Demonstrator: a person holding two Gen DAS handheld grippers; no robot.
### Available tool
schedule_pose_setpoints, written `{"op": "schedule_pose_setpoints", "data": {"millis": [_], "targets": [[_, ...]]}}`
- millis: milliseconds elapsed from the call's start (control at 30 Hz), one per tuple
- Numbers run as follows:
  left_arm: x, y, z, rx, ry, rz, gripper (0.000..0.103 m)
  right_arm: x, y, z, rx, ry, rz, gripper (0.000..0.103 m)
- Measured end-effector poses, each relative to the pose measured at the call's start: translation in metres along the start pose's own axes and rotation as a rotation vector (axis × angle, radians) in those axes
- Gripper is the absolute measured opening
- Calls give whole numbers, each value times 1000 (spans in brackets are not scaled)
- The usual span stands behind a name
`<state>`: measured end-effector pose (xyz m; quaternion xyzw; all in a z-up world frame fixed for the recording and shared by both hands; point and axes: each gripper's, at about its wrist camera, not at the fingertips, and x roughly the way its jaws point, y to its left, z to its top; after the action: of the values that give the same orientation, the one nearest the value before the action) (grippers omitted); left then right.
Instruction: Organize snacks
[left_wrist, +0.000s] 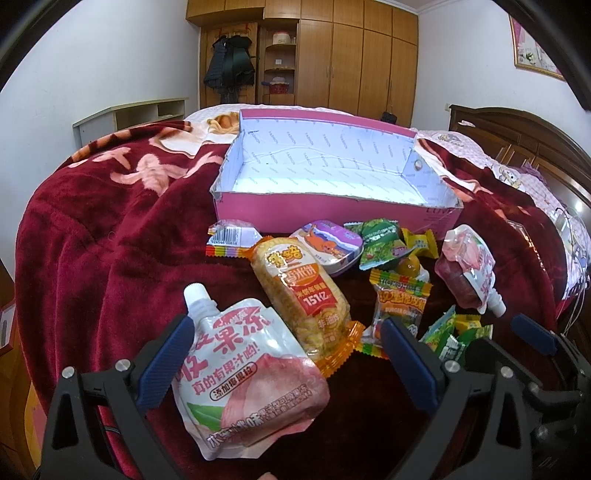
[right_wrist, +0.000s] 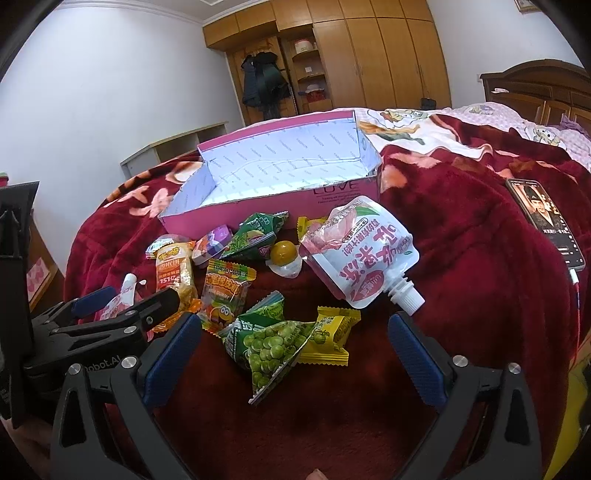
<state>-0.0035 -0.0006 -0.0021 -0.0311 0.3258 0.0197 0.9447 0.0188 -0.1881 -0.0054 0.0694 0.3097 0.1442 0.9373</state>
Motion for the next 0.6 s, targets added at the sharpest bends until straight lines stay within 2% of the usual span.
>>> {"op": "schedule_pose_setpoints", "data": {"millis": [600], "targets": [[0,0,0,2,2,1,103,0,0,-2,5,-1,4,103]]}}
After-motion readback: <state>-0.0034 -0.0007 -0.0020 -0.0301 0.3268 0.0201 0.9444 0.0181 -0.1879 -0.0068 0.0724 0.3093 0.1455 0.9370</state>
